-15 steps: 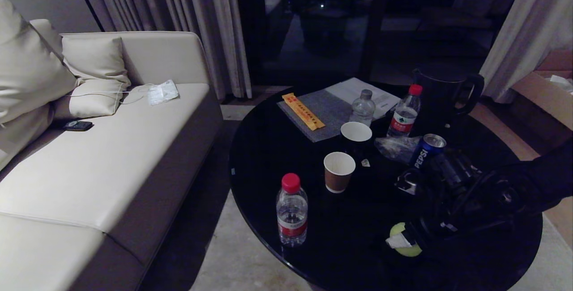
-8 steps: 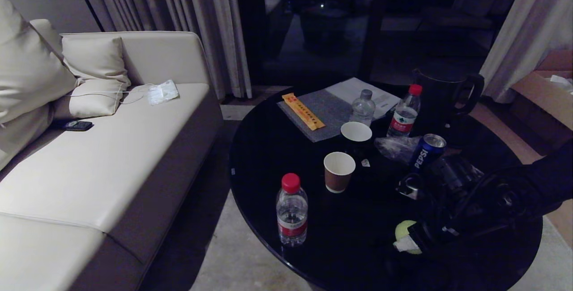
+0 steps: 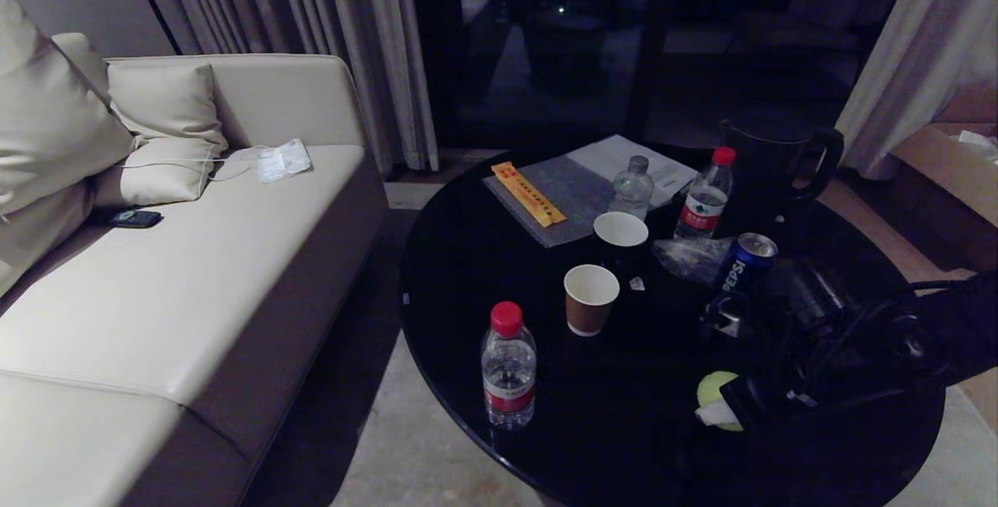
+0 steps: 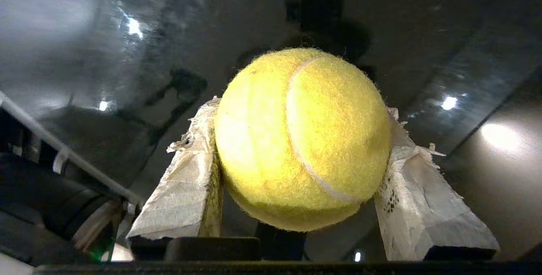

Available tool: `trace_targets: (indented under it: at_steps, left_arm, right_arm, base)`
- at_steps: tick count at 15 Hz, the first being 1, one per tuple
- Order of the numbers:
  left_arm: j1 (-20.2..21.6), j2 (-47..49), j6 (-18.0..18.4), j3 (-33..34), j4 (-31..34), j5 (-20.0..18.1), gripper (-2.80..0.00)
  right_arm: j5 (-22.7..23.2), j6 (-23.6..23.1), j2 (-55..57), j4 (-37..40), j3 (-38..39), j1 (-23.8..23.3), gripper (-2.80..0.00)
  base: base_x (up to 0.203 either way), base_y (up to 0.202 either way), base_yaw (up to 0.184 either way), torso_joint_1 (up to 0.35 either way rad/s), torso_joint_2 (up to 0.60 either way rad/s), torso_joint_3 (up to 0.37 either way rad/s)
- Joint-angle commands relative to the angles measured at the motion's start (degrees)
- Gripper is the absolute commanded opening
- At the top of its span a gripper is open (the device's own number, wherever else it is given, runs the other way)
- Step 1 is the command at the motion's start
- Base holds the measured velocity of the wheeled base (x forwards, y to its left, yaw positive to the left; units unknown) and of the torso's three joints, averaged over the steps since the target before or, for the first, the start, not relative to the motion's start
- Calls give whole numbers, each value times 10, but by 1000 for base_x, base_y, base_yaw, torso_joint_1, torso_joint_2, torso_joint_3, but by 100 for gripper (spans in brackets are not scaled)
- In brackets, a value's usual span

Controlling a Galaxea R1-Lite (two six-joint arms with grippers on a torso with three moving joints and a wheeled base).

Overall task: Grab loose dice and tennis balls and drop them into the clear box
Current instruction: Pick up the ball on the table, then put the ball in the box

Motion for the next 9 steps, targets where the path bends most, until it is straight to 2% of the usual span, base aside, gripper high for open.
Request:
trace_targets:
  at_steps: [1,7,9]
  left_arm:
    - [0,1,-1,1,0,0,-280]
    - [0,1,0,1,0,0,-280]
    - [0,1,-1,1,0,0,-280]
  right_arm:
    - [-5,-1,-102,0,25,-14,-280]
    - [-11,3,-401,22,165,-72,-280]
    - [-15,23,-511,26,227,-82,-280]
  base:
    - [0,0,0,0,0,0]
    - [0,0,0,0,0,0]
    - [0,0,0,0,0,0]
